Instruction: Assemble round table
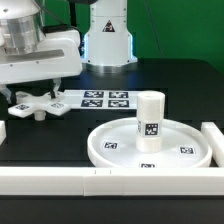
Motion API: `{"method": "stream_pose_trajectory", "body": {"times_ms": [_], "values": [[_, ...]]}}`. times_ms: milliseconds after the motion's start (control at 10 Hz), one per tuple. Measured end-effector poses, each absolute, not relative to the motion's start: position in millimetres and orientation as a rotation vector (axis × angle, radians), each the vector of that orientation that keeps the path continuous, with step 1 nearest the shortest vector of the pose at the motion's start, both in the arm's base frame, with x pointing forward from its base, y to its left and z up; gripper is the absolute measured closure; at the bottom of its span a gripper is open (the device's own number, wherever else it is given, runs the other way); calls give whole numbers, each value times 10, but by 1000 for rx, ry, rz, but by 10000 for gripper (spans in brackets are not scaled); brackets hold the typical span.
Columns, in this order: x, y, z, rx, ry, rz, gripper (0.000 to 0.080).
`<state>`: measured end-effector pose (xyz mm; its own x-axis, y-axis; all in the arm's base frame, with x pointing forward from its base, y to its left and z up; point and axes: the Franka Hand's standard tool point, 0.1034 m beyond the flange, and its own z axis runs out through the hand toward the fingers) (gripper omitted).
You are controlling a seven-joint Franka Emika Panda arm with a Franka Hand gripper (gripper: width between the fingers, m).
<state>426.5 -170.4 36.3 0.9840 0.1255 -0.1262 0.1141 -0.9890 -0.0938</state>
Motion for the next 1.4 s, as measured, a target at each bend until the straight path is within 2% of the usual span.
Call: {"method": "stream_pose_trajectory", "body": {"times_ms": [1000,1400], "values": [[4212,-1680,298,-3042,-197,220,151],[4167,-1689,219,-3046,-196,236,151]]}}
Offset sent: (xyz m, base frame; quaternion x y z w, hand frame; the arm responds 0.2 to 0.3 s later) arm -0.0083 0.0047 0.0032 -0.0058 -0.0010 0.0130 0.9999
